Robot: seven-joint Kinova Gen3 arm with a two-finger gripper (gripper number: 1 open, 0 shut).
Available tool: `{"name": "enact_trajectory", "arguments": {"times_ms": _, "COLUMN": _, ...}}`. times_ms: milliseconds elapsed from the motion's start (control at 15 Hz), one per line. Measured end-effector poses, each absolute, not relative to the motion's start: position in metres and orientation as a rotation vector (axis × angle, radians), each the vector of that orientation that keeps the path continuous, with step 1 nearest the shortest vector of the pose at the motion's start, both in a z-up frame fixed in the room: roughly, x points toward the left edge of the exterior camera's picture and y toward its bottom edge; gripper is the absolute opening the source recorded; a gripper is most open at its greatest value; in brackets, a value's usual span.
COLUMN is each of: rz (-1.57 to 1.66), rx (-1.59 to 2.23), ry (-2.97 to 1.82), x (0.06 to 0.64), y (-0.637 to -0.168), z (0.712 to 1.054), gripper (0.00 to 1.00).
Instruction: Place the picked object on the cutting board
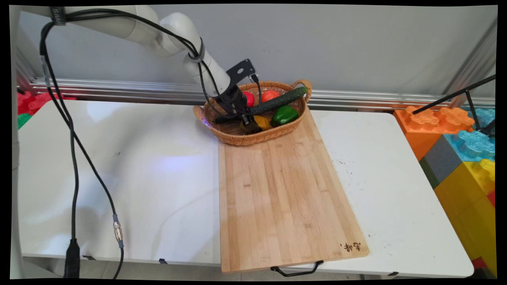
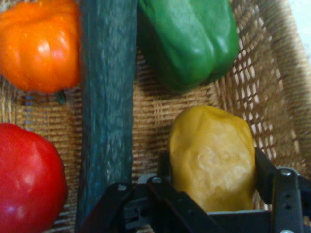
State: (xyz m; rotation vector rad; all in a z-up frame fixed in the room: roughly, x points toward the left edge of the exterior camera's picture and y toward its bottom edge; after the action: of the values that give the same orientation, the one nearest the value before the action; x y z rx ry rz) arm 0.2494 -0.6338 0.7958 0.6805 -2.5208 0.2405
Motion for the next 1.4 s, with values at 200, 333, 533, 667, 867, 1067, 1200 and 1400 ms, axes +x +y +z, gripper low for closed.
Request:
{"name": "enact_trajectory", "arguments": {"times_ms": 200, "rz": 0.253, "rx": 0.672, "ry": -2.479, "x": 0.251, "y": -0.628, "z": 0.81, "gripper": 0.0}}
{"name": "enact_trajectory", "arguments": {"times_ms": 333, "rz": 0.262, "rx": 0.66, "ry": -2.44, "x": 0.252, "y": -0.621, "z": 0.824, "gripper": 0.0}}
{"name": "enact_trajectory", "arguments": {"times_ms": 533, "rz": 0.269, "rx": 0.638, "ry": -2.367, "x": 0.257, "y": -0.604, "z": 0.853, "gripper": 0.0}}
{"name": "enact_trajectory", "arguments": {"times_ms": 667, "rz": 0.254, "rx": 0.598, "ry": -2.329, "x": 0.257, "y": -0.586, "z": 0.872, "gripper": 0.0}}
{"name": "enact_trajectory", "arguments": {"times_ms": 867, "rz": 0.215, "rx": 0.534, "ry": -2.303, "x": 0.247, "y": -0.556, "z": 0.89, "gripper": 0.0}}
{"name": "enact_trajectory", "arguments": {"times_ms": 1067, "rz": 0.178, "rx": 0.511, "ry": -2.301, "x": 0.233, "y": -0.529, "z": 0.895, "gripper": 0.0}}
{"name": "enact_trajectory", "arguments": {"times_ms": 1200, "rz": 0.157, "rx": 0.504, "ry": -2.308, "x": 0.219, "y": -0.511, "z": 0.894, "gripper": 0.0}}
{"name": "enact_trajectory", "arguments": {"times_ms": 1400, "rz": 0.125, "rx": 0.503, "ry": -2.341, "x": 0.19, "y": -0.488, "z": 0.883, "gripper": 0.0}}
